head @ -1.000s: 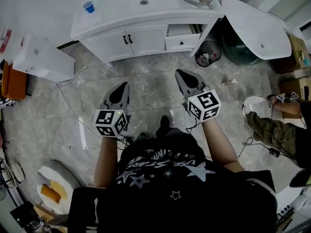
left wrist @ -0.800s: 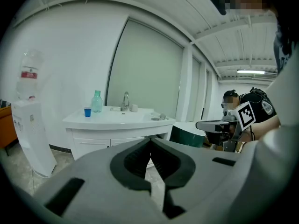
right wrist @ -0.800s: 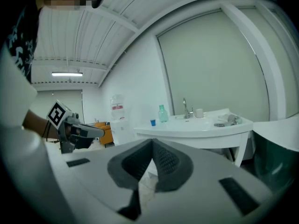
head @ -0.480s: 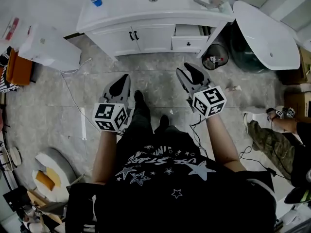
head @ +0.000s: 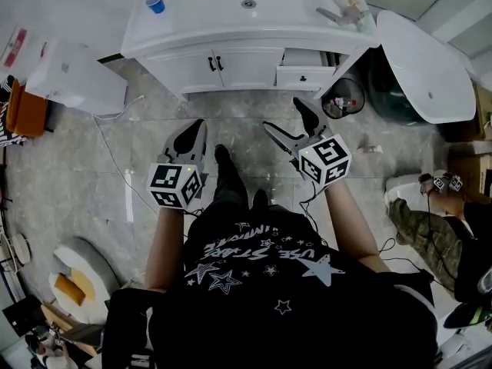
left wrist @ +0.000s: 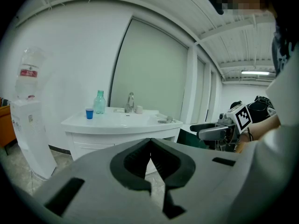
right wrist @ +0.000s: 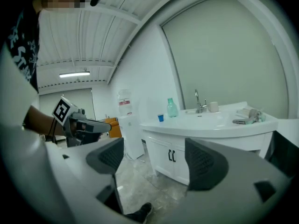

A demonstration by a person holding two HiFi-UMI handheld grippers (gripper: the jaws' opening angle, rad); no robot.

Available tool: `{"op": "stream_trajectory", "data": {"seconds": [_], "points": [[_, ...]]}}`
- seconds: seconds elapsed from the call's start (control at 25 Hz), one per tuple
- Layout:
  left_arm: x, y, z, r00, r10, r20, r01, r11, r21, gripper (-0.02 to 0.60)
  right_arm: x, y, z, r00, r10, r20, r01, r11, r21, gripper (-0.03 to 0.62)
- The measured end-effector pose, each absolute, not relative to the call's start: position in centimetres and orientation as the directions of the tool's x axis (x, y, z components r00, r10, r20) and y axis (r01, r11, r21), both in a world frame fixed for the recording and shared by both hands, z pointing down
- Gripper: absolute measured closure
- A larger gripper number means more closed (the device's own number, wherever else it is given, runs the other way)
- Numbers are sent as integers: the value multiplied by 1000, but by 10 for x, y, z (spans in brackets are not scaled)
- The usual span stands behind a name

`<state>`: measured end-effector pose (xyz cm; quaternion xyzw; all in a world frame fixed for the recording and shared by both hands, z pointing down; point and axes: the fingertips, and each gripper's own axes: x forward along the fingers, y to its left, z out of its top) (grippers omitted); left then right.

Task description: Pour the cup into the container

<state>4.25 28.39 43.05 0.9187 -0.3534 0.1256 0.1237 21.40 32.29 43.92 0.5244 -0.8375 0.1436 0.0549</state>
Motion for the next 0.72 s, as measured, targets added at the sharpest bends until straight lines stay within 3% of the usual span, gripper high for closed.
{"op": "stream_trajectory", "data": {"seconds": [0.72], "points": [[-32, 70, 439, 676, -672, 303, -734, -652, 191, 572, 159, 100, 430, -463, -834, 300, -885, 452, -111, 194]]}}
